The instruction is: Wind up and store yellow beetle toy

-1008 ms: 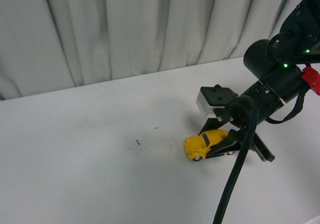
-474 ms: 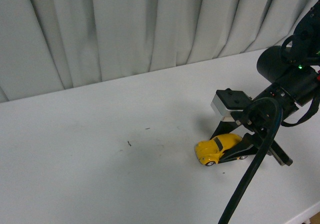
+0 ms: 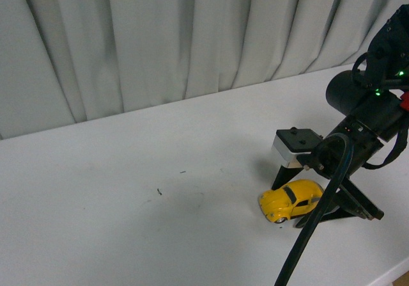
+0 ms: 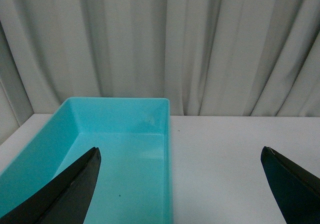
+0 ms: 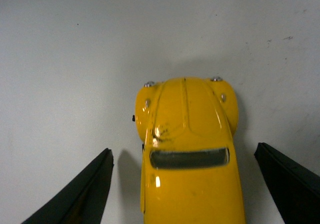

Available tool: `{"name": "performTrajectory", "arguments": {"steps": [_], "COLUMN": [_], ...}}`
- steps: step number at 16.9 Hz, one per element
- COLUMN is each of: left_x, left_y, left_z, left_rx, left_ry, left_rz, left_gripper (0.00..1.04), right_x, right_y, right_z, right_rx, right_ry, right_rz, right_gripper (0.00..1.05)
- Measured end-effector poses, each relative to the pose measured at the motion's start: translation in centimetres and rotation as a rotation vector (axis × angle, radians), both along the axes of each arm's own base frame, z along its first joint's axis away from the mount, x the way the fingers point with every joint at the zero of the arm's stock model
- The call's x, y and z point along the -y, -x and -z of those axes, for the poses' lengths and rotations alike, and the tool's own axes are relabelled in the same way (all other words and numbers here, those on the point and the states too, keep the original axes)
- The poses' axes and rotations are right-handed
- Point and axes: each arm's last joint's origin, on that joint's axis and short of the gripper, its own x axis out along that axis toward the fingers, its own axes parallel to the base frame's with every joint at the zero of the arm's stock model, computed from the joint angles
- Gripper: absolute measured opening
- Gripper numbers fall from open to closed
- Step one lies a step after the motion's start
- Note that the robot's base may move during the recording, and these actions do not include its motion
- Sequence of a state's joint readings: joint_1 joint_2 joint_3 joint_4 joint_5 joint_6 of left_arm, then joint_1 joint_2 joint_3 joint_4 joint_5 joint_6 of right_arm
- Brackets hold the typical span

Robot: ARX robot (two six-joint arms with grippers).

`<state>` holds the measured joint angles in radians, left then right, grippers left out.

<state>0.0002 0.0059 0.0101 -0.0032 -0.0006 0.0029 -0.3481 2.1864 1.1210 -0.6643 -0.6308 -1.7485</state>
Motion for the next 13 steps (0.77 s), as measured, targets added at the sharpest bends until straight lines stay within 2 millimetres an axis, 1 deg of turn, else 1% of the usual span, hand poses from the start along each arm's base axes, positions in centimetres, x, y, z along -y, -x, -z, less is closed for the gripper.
{"name": "performTrajectory", "arguments": {"steps": [2, 3, 13], "left_x": [0.0, 0.0, 0.0], "left_y": [0.0, 0.0, 0.0], "left_z": [0.0, 0.0, 0.0], "left_rx": [0.0, 0.0, 0.0], "left_ry": [0.0, 0.0, 0.0], "left_rz": [0.0, 0.0, 0.0], "left_gripper": [0.98, 0.98, 0.98], "right_x": [0.11, 0.21, 0.22], "right_y": [0.03, 0.03, -0.07], "right_z": [0.0, 0.01, 0.04], "right_rx": [0.0, 0.004, 0.015], "right_ry": [0.0, 0.003, 0.014], "right_rz": [0.003, 0.004, 0.0], "right_gripper": [1.0, 0.97, 0.98]}}
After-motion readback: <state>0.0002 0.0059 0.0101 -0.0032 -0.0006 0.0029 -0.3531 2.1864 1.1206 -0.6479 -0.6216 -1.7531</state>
